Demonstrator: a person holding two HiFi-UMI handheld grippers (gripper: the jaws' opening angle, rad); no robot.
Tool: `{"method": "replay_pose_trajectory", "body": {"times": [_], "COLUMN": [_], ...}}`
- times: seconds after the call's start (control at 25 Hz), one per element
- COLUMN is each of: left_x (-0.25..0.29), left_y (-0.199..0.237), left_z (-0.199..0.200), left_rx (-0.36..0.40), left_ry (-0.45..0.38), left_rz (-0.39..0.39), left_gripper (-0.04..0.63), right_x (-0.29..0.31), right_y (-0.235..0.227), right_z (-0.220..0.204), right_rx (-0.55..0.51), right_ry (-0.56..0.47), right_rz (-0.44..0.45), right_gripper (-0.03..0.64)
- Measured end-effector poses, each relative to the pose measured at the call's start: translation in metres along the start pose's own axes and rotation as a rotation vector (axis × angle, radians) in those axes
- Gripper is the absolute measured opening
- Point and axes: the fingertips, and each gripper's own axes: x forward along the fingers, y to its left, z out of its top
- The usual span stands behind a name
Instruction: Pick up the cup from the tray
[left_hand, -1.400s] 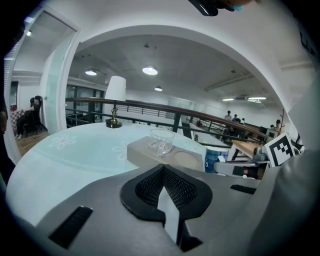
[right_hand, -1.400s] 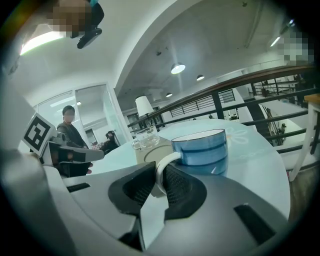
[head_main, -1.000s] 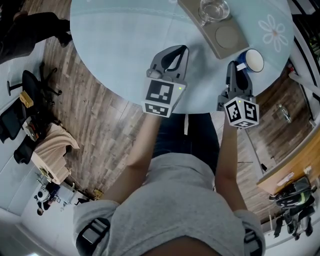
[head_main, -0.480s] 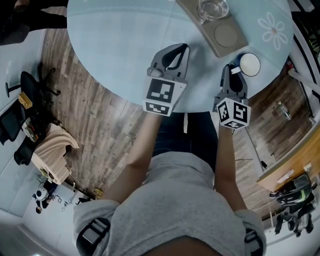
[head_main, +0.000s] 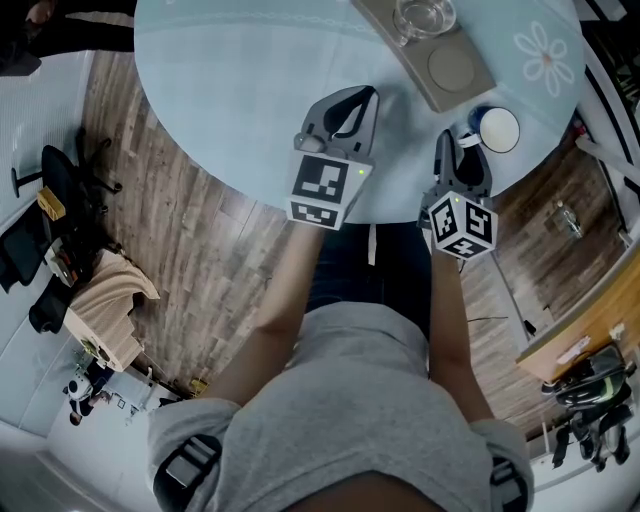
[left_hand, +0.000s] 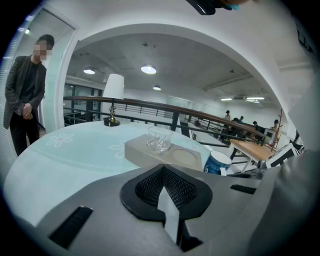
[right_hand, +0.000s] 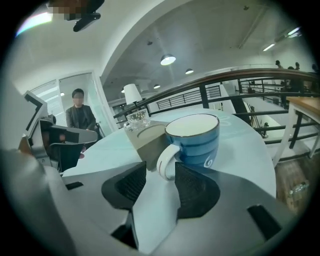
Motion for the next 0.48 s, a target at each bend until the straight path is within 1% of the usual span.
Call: {"method": "replay_pose_trajectory", "body": {"times": [0.12,0.28,0.4,0.48], "left_x": [0.0,-0.001,0.0,0.001], "left_y": [0.003,0.008,0.01,0.013], "left_z": [0.002,0.007,0.015,0.02], "left_rx": [-0.02,-0.039,-0.034,-0.047], "left_ry": [-0.008,-0.02,-0.033,-0.047], "left_rz": [-0.004,0.001,0.0,0.005], "left_gripper": [0.006,0.006,0.005,0.006], "right_x": [-0.006,-0.018,-0.034,-0.044], "right_y": [-0.003,0.002,0.004,0.008], "right_z": [-0.005,0.0,0.024,0.048], "right_rx": [0.029,0.021,0.037,0.021], "right_ry": [0.012,-0.003,-0.065,-0.121], "right_rz": [-0.045,-0.057,-0.074,-0.072], "right_gripper": [0.155,0.155,0.155,0.155]}}
